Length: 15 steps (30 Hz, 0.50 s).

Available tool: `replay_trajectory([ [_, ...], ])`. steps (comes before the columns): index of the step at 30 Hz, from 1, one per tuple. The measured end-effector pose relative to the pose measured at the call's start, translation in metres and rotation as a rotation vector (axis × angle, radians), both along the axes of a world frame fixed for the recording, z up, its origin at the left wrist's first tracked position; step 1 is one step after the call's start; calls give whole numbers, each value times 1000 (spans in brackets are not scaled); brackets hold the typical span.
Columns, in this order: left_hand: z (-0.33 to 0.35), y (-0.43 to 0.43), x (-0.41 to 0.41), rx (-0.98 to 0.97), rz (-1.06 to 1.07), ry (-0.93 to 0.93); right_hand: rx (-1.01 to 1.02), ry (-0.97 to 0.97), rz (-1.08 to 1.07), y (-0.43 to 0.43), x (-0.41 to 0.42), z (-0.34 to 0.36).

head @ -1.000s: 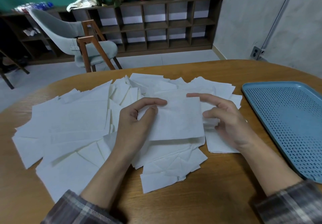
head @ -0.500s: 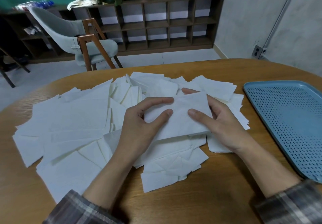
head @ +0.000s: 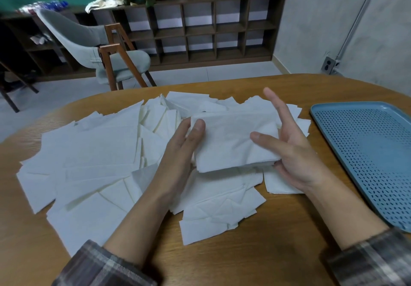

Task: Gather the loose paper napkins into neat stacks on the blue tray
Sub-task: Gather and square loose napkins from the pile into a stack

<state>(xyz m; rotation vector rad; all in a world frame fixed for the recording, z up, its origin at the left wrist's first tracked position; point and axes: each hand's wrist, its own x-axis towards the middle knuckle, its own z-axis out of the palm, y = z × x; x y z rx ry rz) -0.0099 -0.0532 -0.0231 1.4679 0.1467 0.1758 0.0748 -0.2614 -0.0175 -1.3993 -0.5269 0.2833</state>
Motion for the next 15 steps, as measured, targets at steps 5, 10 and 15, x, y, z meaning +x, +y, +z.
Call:
replay_trajectory([
  [5, 0, -1, -1, 242, 173, -35, 38, 96, 113, -2, 3, -4],
  [10, -1, -4, -2, 310, 212, -81, 99, 183, 336, -14, 4, 3],
  [15, 1, -5, -4, 314, 135, -126, -170, -53, 83, -6, 4, -4],
])
